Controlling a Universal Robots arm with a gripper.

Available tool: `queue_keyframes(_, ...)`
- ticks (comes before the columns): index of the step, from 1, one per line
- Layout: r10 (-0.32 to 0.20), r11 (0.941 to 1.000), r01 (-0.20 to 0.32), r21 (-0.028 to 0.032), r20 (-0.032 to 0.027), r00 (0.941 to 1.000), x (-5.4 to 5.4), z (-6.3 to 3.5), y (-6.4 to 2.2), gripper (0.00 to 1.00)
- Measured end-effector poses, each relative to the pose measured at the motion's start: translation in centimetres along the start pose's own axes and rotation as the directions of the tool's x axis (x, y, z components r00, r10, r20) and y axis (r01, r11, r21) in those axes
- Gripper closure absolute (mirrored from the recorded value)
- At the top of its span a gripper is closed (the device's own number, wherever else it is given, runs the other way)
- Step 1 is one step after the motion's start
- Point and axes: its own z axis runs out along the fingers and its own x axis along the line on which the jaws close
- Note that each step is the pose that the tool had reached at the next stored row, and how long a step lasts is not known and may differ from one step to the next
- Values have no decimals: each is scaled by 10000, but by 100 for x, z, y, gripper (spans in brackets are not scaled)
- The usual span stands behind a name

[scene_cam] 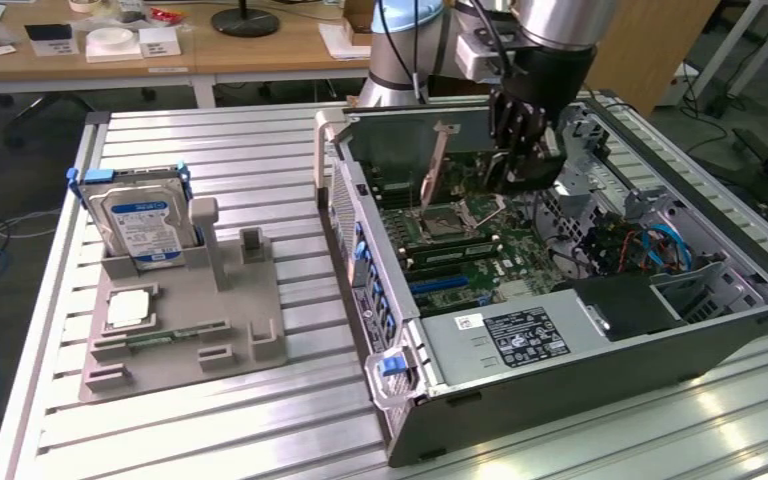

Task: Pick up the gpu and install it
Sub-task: 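Insert the gpu into the slot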

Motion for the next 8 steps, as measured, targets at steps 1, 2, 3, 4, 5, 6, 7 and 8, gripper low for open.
queue_keyframes(1, 0, 10000, 0, 1, -1, 10000, 2, 9, 12, 72)
queue_keyframes(2, -1, 10000, 1, 0, -2, 10000, 4, 16, 32, 72)
queue_keyframes(3, 0, 10000, 0, 0, -2, 10000, 5, 22, 53, 72)
queue_keyframes(4, -1, 10000, 1, -1, -2, 10000, 6, 28, 68, 72)
queue_keyframes(5, -14, 10000, 14, -2, 5, 10000, 8, 35, 78, 72)
queue_keyframes(6, -47, 10000, 47, -4, 31, 10000, 11, 45, 84, 72)
queue_keyframes(7, -99, 10000, 99, -7, 61, 9999, 15, 60, 87, 72)
queue_keyframes(8, -134, 9999, 134, -9, 75, 9999, 24, 76, 88, 72)
